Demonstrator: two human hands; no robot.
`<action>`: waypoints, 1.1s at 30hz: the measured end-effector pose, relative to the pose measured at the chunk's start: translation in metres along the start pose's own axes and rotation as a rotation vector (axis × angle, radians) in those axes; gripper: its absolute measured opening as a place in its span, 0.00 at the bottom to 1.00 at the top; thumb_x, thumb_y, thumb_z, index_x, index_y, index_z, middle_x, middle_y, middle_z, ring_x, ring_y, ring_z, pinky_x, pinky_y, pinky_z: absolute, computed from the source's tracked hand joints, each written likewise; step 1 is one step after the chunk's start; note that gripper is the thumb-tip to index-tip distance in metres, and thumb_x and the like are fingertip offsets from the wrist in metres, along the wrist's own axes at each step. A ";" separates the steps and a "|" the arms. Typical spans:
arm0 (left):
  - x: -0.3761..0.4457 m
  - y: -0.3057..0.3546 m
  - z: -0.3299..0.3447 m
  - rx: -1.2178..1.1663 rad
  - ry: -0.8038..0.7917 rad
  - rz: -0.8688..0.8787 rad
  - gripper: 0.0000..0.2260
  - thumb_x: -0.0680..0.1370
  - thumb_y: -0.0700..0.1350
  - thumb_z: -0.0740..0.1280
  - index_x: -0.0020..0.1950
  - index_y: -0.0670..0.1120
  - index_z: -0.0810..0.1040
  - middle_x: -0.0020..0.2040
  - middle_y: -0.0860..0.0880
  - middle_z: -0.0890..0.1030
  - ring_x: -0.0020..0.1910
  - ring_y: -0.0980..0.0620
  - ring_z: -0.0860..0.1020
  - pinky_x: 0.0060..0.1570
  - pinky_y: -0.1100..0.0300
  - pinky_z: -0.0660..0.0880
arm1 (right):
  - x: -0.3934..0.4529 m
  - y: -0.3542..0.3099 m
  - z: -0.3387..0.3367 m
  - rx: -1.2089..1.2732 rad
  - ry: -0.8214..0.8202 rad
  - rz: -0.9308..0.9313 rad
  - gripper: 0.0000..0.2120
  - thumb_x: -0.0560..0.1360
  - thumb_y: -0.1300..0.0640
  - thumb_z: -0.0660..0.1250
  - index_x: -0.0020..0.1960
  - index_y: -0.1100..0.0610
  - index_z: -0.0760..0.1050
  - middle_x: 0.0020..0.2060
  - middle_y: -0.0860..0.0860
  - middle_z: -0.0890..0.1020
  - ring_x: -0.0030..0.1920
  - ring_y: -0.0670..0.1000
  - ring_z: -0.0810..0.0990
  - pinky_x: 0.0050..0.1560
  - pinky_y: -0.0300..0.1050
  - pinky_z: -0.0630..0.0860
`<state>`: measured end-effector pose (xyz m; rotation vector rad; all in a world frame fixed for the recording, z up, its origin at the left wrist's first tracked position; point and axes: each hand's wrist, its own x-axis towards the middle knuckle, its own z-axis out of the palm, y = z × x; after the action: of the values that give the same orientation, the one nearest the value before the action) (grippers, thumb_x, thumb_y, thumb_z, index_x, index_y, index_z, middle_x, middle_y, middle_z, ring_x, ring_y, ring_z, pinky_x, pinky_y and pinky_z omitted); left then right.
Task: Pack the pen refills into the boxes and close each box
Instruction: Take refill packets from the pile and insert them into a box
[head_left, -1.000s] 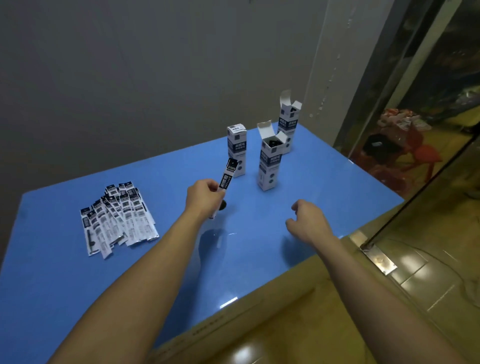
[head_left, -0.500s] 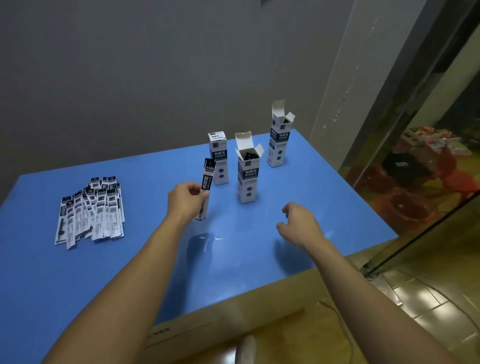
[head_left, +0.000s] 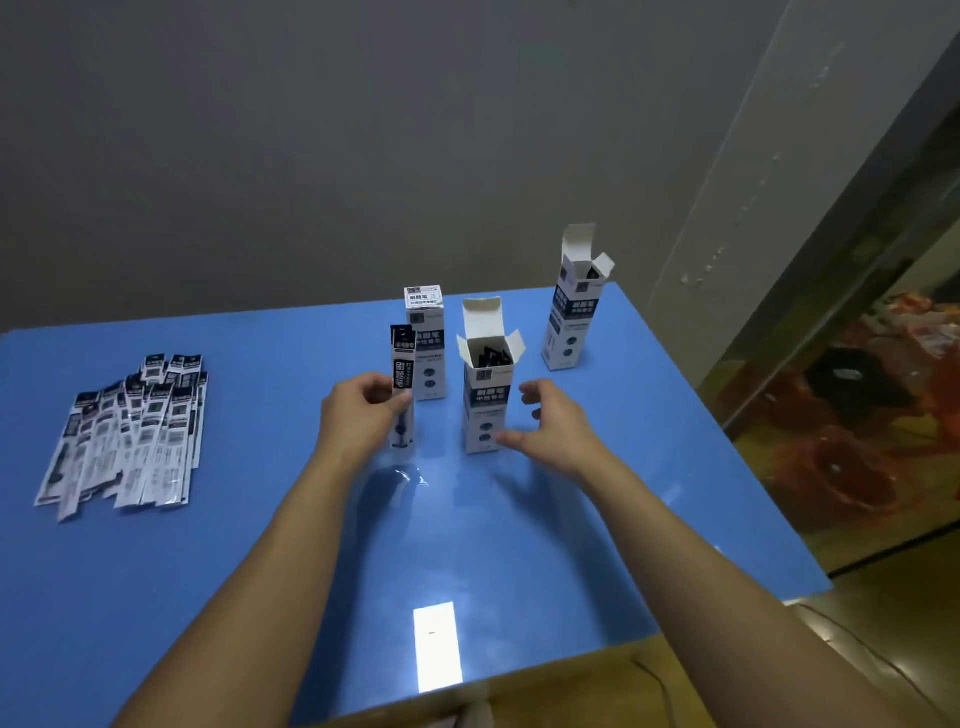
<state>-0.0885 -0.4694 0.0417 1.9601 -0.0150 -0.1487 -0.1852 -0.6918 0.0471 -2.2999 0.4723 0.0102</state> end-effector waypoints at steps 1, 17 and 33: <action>0.002 -0.001 -0.001 0.002 -0.010 -0.006 0.02 0.75 0.42 0.75 0.46 0.47 0.83 0.44 0.49 0.85 0.47 0.49 0.83 0.57 0.52 0.79 | 0.006 -0.002 0.000 0.035 -0.011 -0.011 0.39 0.68 0.48 0.79 0.73 0.55 0.65 0.67 0.49 0.73 0.65 0.50 0.74 0.65 0.48 0.73; -0.020 0.036 -0.008 -0.145 0.163 0.036 0.06 0.75 0.37 0.73 0.48 0.48 0.85 0.44 0.51 0.86 0.46 0.51 0.85 0.53 0.50 0.82 | 0.058 0.003 -0.013 0.380 -0.163 -0.297 0.24 0.66 0.63 0.79 0.55 0.45 0.76 0.48 0.45 0.81 0.49 0.44 0.80 0.48 0.38 0.80; -0.084 0.153 0.022 -0.381 0.225 0.497 0.09 0.73 0.30 0.72 0.46 0.43 0.83 0.41 0.49 0.85 0.44 0.44 0.83 0.49 0.50 0.82 | 0.076 0.028 -0.047 0.285 -0.097 -0.495 0.24 0.66 0.63 0.79 0.59 0.52 0.77 0.53 0.47 0.82 0.53 0.47 0.79 0.57 0.47 0.79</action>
<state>-0.1651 -0.5419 0.1828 1.5302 -0.3017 0.3712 -0.1306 -0.7675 0.0491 -2.0655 -0.1458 -0.1768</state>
